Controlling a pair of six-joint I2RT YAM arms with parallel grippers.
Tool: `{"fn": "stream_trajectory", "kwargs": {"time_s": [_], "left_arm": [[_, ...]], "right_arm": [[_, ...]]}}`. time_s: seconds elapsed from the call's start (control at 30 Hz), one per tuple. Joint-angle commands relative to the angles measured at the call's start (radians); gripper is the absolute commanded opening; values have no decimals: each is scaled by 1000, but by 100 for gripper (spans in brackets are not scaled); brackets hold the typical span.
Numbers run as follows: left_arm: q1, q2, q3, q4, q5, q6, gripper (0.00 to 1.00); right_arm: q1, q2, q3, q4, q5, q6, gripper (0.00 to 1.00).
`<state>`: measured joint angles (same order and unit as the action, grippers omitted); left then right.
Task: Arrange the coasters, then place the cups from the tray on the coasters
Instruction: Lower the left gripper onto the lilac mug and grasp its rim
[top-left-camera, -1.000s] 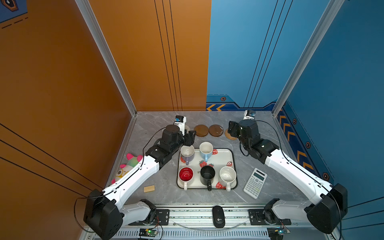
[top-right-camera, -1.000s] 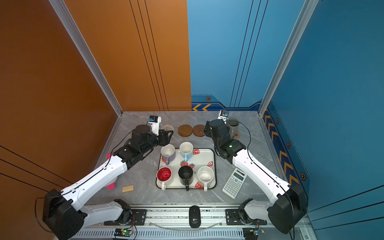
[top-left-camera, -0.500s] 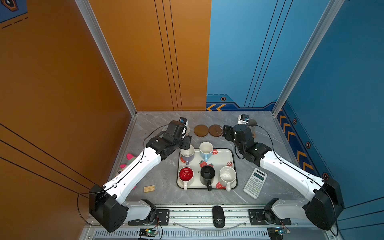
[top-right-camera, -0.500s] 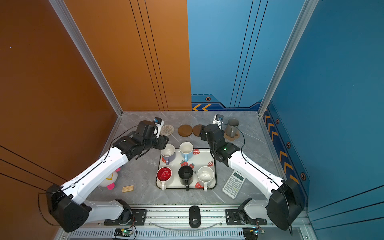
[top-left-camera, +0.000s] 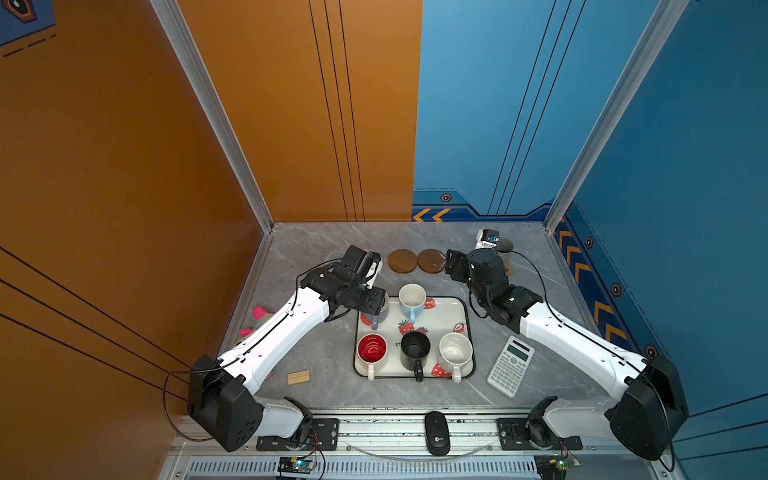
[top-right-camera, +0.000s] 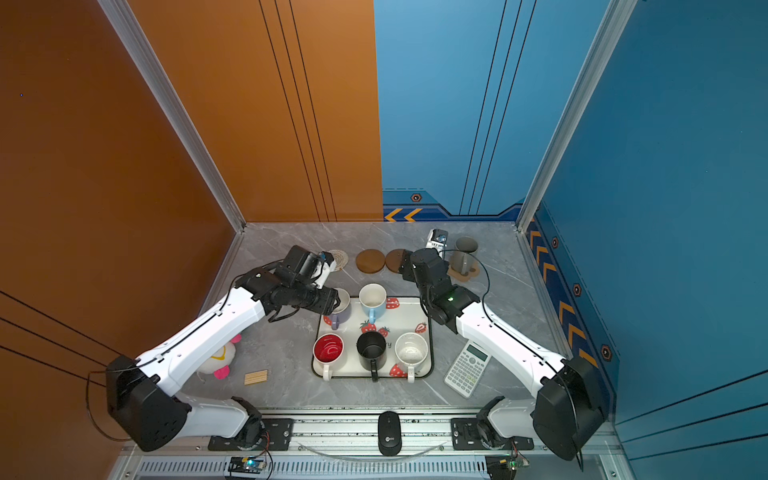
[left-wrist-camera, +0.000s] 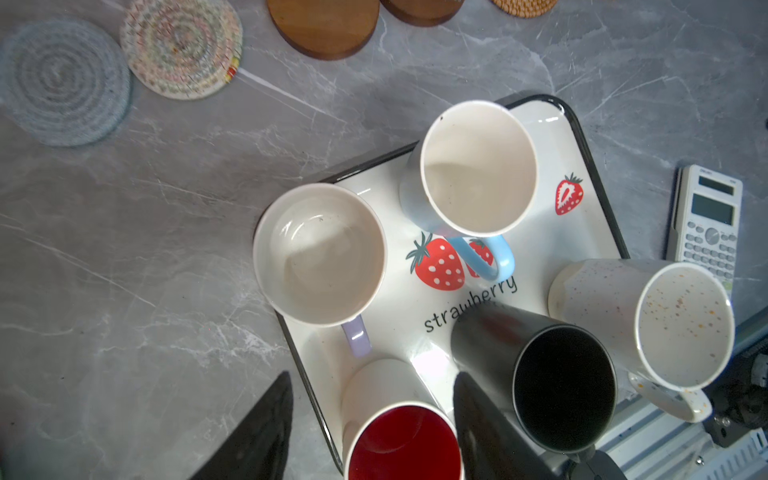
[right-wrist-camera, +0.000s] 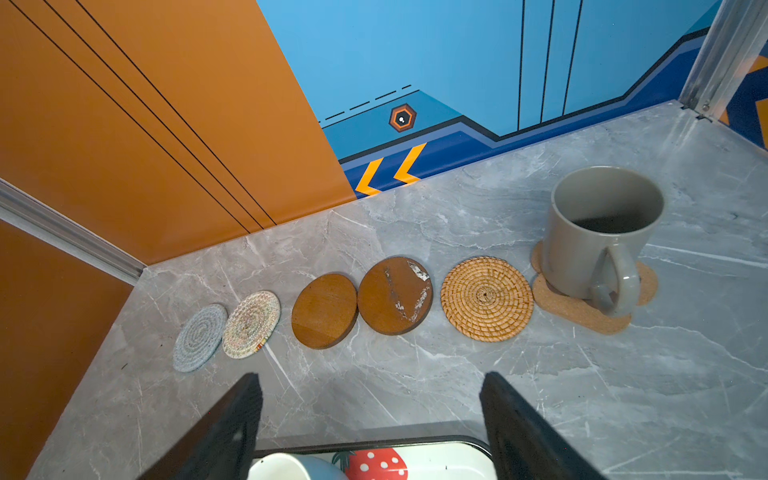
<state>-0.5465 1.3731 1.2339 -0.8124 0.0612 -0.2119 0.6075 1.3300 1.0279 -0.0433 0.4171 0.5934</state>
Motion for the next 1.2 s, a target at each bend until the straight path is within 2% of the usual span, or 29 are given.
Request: {"fn": "stream_trajectory", "kwargs": {"time_s": [0.0,0.37,0.7,1.17], "left_arm": [[0,23,-34,-30,40,-37,65],[-7,138,-84,20,32,-95,63],[-3,201,-95,48,23,-112,51],[6,255,-117,84,-57,-150,34]], "right_arm": [[-3,21,-9,33,-25,19,81],[0,17,-11,33,-29,20,81],[-2,14,-18,34,-22,22,81],[-7,21,-19,33,-27,22,82]]}}
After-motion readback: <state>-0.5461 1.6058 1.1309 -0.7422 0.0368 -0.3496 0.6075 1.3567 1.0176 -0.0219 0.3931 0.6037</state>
